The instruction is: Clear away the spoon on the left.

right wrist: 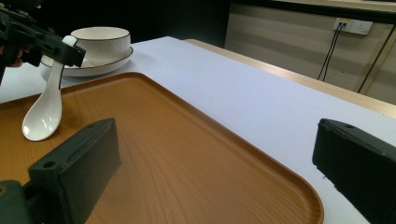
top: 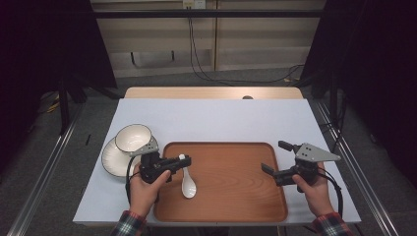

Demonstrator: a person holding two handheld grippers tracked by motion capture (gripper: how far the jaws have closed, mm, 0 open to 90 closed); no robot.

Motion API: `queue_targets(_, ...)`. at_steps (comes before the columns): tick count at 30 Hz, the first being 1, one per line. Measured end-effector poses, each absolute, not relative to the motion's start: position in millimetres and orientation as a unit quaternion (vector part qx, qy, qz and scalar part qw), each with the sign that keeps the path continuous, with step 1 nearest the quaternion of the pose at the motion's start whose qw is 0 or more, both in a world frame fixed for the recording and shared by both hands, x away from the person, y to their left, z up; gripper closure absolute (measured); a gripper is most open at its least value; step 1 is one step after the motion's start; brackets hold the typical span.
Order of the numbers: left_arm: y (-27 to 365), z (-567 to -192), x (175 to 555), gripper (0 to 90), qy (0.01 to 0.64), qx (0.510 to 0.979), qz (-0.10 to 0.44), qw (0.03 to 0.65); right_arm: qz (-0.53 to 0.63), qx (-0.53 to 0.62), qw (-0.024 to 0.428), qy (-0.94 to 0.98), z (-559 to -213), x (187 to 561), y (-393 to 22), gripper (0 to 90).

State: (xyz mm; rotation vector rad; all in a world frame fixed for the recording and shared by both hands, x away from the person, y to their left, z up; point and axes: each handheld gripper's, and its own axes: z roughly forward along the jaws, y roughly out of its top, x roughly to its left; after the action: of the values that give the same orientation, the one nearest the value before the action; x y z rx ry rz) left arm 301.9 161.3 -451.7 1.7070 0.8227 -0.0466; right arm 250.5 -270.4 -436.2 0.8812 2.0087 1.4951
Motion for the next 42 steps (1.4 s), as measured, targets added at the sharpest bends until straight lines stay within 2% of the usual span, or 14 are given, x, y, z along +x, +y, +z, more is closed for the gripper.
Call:
queue_targets(7, 158.6, -458.9, 308.8, 72.4, 0.353, 0.754, 0.009, 0.554, 0.548, 0.325, 0.241, 0.732, -436.0, 249.2, -270.9, 0.6)
queue_targets(13, 154.7, -466.9, 316.3, 64.0, 0.353, 0.768, 0.032, 0.533, 0.54, 0.327, 0.247, 0.736, -435.2, 244.2, -273.4, 0.5)
queue_targets(17, 152.3, -466.9, 318.0, 55.3, 0.35, 0.772, 0.056, 0.528, 0.545, 0.33, 0.244, 0.731, -434.4, 243.0, -273.7, 0.6)
queue_targets(22, 153.2, -463.9, 318.2, 50.6, 0.359, 0.766, 0.071, 0.529, 0.545, 0.329, 0.244, 0.732, -434.3, 242.6, -273.6, 0.6)
queue_targets(31, 159.7, -450.7, 317.1, 31.6, 0.353, 0.756, 0.099, 0.542, 0.545, 0.327, 0.243, 0.732, -434.5, 242.9, -273.6, 0.6)
queue_targets(42, 170.0, -436.7, 318.5, 15.3, 0.336, 0.744, 0.108, 0.567, 0.543, 0.327, 0.244, 0.734, -434.6, 242.0, -273.8, 0.6)
